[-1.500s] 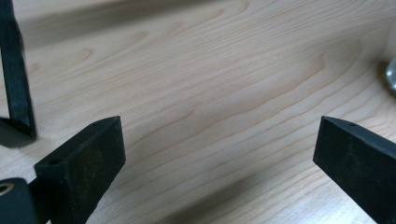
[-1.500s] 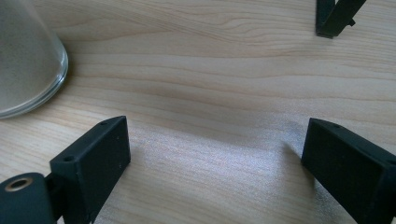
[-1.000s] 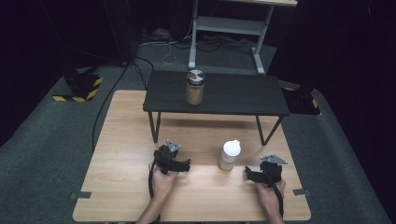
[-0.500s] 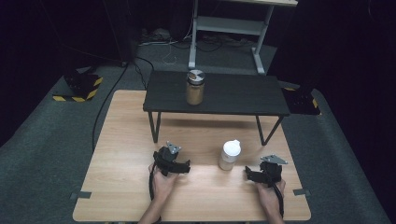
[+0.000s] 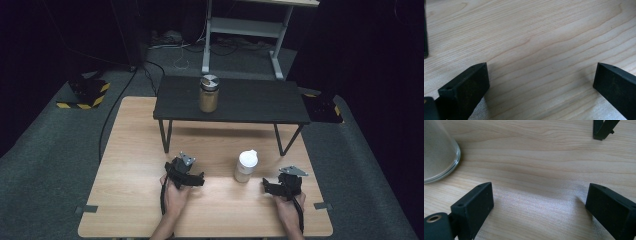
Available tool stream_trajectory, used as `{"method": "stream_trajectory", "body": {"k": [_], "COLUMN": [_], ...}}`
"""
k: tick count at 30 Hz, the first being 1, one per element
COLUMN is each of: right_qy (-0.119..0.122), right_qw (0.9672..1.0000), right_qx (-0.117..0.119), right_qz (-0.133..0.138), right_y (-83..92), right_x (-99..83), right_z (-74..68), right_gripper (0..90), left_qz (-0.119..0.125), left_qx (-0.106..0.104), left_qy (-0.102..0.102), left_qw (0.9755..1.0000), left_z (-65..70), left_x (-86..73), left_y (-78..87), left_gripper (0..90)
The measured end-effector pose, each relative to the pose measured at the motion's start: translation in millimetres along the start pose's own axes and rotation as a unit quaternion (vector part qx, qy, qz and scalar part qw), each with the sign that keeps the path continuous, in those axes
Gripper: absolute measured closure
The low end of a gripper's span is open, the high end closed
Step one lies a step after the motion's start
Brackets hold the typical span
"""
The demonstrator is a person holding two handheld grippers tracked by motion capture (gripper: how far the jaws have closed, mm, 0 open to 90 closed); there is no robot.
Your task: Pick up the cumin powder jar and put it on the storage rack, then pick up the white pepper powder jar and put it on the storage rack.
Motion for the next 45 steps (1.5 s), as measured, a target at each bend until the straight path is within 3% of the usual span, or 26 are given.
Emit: {"method": "stream_trajectory", "body": {"k": [35,43,45], "right_qy": [0.002,0.020,0.035], "right_qw": [1.0000,0.9995,0.9988], "right_qx": [0.003,0.021,0.032], "right_qz": [-0.005,-0.013,-0.017], "right_y": [-1.5,0.6,2.2], "right_x": [1.8,-0.1,-0.9], "right_z": [0.7,-3.4,-7.0], "right_gripper": [3.5,2.8,2.8], "left_qz": [0.000,0.000,0.000], "left_qx": [0.001,0.001,0.001], "left_qy": [0.000,0.000,0.000], "left_qw": [1.0000,1.0000,1.0000], "left_z": [0.1,0.1,0.2], "left_x": [0.0,0.0,0.0], "left_y": [0.1,0.1,0.2], "left_gripper": [0.5,0.5,0.6]}}
Point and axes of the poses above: each handheld gripper's, and its own axes: y roughly backward along the jaws, x roughly out of its top, z roughly to its right, the point moved 9 cm from there along -y, roughly forward along the jaws, and after that the axes turned 13 degrees about x, right-handed, at the moved point
